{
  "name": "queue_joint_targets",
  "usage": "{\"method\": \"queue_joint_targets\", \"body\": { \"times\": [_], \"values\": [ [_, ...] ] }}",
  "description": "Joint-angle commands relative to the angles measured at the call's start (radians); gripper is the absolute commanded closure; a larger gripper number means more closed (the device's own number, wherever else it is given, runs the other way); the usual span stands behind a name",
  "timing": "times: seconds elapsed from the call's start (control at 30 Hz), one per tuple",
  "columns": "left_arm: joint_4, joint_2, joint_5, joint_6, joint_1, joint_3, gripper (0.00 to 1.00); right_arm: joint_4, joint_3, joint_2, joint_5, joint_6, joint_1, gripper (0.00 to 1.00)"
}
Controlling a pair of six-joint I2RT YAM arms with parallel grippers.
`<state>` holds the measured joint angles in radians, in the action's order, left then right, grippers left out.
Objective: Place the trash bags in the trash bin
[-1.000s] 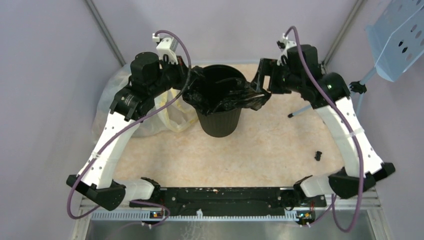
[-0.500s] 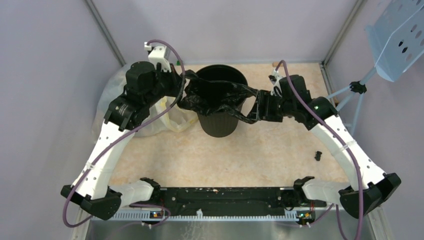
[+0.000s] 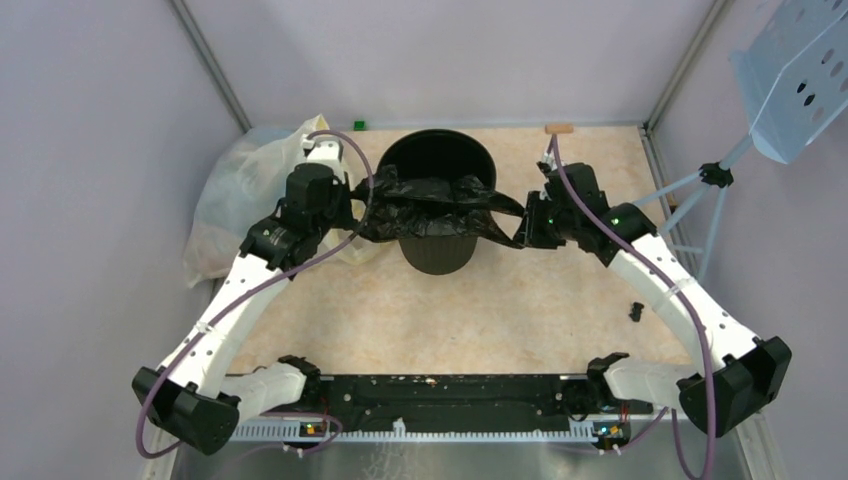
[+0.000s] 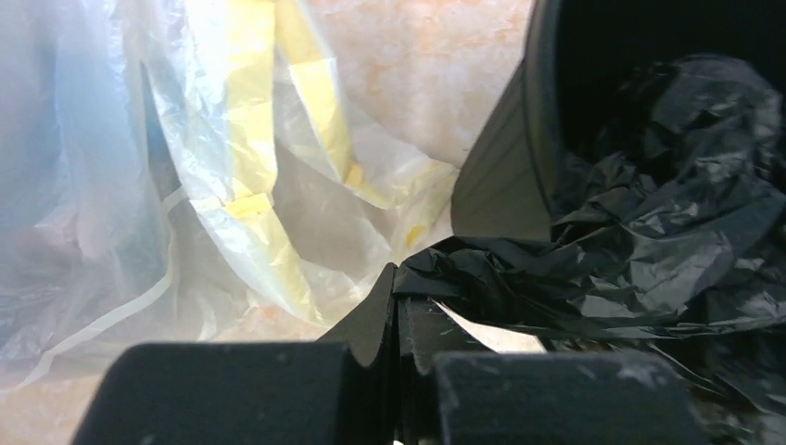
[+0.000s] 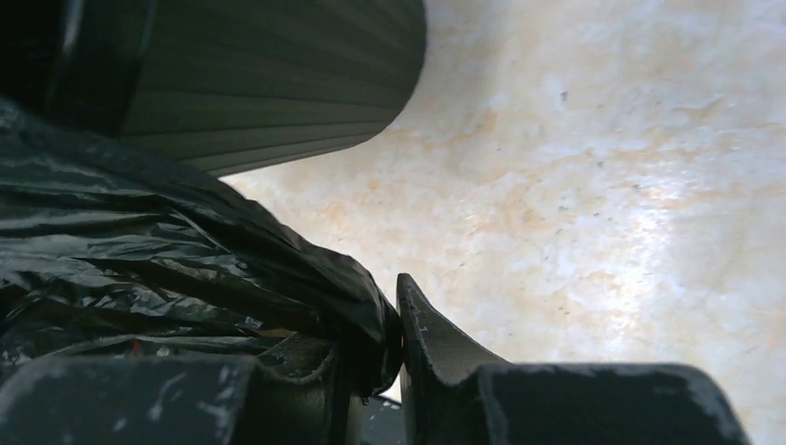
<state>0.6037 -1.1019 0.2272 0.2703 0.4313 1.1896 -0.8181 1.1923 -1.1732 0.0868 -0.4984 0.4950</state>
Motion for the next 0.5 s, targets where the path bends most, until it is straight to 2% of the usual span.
{"method": "queue_joint_targets", "body": {
  "times": [0.0,0.17,0.3,0.47],
  "values": [
    [-0.135,0.011,0.06,0.001,-0.035,-0.033,1.0,0.055,-0.023,-0.025,-0.136,0.032,-0.021,0.84],
    [-0.165,-0.021,0.042,-0.007,-0.103,-0.036,1.0,0.094,-0.062,-0.023,-0.158,0.038,-0.062,0.85],
    [-0.23,-0.025,0.0,-0.047,-0.138,-0.007,1.0,0.129,-0.05,0.001,-0.167,0.054,-0.101,0.8],
    [-0.34,-0.034,-0.158,-0.114,-0.138,0.017,1.0,0.21,-0.03,0.049,-0.094,0.125,-0.104,0.5]
  ]
}}
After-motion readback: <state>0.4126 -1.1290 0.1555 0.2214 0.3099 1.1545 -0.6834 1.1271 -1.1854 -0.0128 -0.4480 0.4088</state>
